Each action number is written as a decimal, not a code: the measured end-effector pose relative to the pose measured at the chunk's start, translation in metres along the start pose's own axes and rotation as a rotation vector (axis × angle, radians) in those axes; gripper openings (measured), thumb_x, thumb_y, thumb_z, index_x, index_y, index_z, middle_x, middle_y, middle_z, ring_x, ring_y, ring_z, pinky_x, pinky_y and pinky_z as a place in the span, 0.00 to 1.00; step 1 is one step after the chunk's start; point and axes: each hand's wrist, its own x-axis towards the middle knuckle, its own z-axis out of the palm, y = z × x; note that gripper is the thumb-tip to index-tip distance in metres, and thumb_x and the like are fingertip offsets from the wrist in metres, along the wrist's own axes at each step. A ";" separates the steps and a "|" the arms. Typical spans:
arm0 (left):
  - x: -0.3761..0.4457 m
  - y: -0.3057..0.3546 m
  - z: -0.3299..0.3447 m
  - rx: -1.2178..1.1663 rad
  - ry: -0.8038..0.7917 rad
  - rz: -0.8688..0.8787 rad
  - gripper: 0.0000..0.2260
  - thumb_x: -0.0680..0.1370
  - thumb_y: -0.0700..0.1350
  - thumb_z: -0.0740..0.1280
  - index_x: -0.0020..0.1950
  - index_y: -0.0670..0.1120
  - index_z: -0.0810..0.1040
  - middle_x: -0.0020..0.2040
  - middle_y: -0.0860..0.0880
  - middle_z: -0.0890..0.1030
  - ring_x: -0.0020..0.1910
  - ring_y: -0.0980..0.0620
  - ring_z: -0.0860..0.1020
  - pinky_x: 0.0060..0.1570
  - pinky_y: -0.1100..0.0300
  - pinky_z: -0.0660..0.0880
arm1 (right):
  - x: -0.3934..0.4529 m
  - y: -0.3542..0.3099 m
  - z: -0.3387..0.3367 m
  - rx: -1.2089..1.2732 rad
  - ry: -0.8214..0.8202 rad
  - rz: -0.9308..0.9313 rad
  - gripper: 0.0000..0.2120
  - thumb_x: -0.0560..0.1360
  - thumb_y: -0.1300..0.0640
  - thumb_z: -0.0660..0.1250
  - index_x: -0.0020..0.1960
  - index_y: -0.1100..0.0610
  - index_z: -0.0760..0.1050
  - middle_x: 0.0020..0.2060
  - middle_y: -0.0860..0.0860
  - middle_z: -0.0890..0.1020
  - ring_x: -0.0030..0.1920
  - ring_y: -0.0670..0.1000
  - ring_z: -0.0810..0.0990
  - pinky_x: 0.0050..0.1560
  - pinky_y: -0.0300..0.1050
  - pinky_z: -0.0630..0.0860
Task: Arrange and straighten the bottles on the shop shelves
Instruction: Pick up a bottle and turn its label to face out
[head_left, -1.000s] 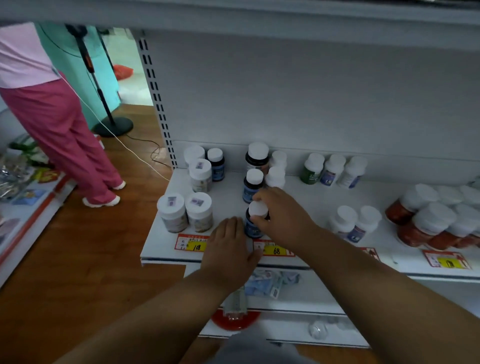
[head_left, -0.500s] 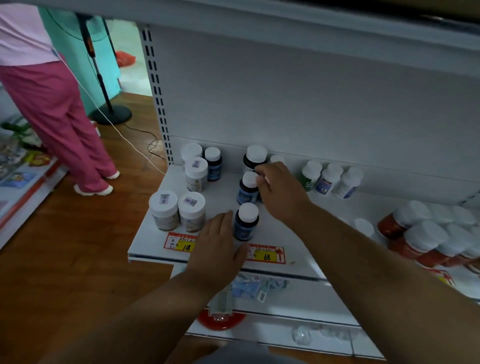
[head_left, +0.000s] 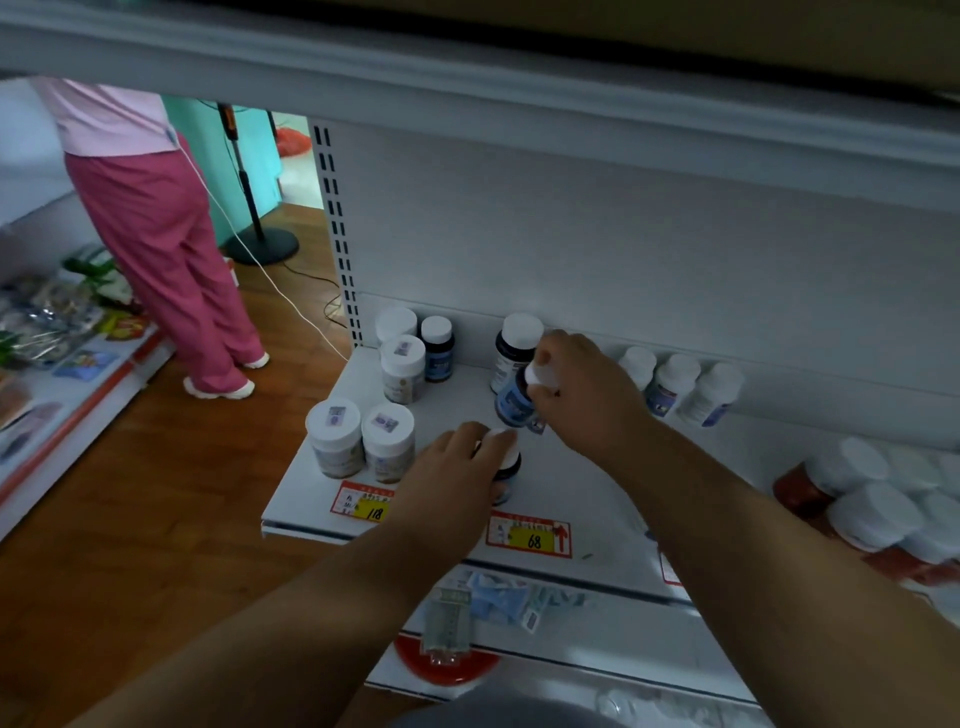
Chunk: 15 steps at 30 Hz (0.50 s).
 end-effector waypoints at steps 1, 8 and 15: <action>0.000 0.000 0.001 0.000 0.003 -0.004 0.24 0.77 0.49 0.65 0.71 0.51 0.63 0.64 0.47 0.71 0.56 0.43 0.73 0.53 0.51 0.73 | -0.010 0.003 -0.006 -0.015 0.027 0.017 0.09 0.73 0.56 0.64 0.52 0.53 0.67 0.46 0.51 0.72 0.41 0.55 0.75 0.38 0.47 0.72; 0.000 0.001 -0.001 -0.021 -0.044 -0.019 0.25 0.78 0.49 0.64 0.73 0.51 0.61 0.66 0.46 0.68 0.58 0.42 0.73 0.54 0.50 0.73 | -0.064 0.006 0.009 -0.031 -0.155 0.017 0.14 0.74 0.56 0.64 0.58 0.52 0.67 0.51 0.53 0.70 0.44 0.56 0.75 0.39 0.47 0.70; -0.001 0.001 -0.005 -0.043 -0.059 -0.005 0.24 0.80 0.49 0.62 0.75 0.50 0.60 0.68 0.45 0.67 0.62 0.43 0.70 0.58 0.52 0.70 | -0.071 0.000 0.028 0.048 -0.140 0.017 0.16 0.73 0.57 0.65 0.60 0.52 0.68 0.55 0.52 0.71 0.43 0.53 0.73 0.41 0.42 0.64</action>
